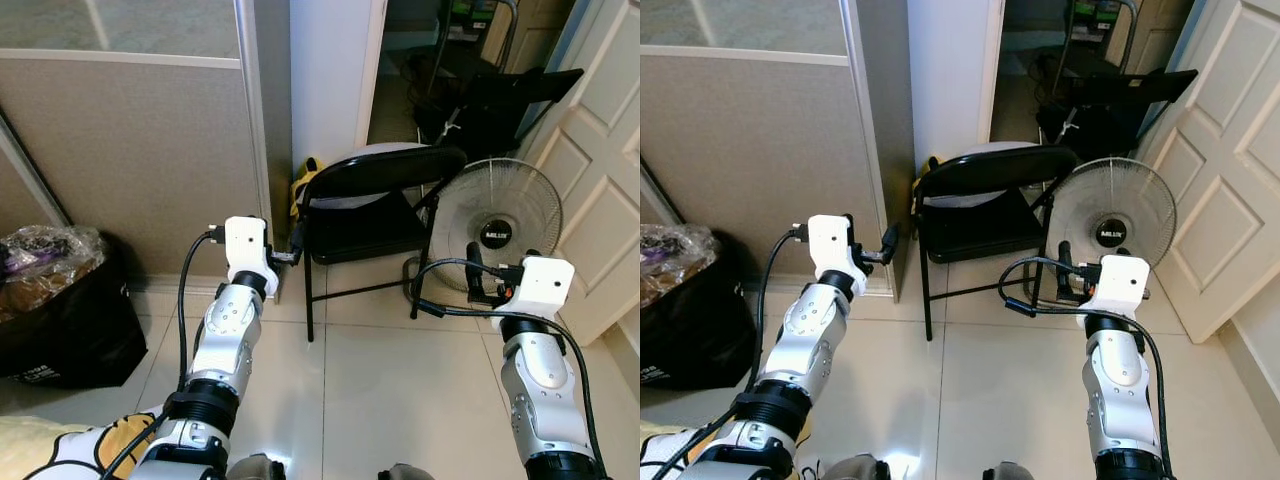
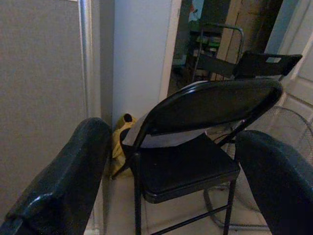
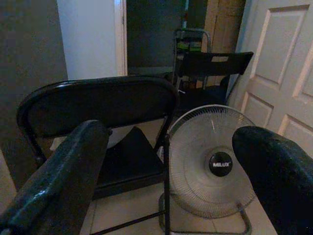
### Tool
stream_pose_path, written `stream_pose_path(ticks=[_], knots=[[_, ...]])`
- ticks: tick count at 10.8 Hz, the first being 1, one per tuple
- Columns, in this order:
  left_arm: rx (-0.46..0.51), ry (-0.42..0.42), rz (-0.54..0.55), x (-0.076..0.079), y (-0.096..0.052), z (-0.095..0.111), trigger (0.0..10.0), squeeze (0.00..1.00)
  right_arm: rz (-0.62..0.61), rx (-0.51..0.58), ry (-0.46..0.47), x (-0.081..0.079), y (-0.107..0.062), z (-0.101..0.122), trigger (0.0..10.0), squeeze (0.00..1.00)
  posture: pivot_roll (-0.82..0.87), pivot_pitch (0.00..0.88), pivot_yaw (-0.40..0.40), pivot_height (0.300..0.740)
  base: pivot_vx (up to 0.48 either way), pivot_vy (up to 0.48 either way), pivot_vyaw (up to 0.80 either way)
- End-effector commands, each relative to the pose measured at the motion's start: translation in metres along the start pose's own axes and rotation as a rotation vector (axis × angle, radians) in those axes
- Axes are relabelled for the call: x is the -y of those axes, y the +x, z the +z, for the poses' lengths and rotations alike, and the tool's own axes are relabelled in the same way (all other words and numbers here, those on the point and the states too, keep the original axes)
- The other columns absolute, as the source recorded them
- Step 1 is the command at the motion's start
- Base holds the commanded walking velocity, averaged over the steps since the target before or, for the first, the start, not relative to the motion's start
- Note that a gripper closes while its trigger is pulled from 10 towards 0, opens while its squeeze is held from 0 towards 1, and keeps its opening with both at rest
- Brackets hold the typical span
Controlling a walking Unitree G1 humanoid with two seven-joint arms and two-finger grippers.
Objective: Clean up the room
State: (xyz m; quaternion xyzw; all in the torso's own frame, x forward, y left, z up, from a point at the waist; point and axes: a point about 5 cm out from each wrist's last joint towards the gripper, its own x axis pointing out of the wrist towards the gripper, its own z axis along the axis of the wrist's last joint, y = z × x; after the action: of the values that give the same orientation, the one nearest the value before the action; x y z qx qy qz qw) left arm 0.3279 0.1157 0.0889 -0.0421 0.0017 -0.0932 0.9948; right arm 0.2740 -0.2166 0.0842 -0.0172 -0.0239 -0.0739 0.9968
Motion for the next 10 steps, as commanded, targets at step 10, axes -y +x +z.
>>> stream_pose_path(ticks=[10], knots=[[-0.038, 0.08, -0.085, 0.007, -0.005, -0.003, 10.0, 0.0, 0.119, -0.052, 0.06, -0.038, 0.0, -0.009, 10.0, 0.0, 0.08, 0.0, 0.009, 0.7, 0.0, 0.0, 0.0]])
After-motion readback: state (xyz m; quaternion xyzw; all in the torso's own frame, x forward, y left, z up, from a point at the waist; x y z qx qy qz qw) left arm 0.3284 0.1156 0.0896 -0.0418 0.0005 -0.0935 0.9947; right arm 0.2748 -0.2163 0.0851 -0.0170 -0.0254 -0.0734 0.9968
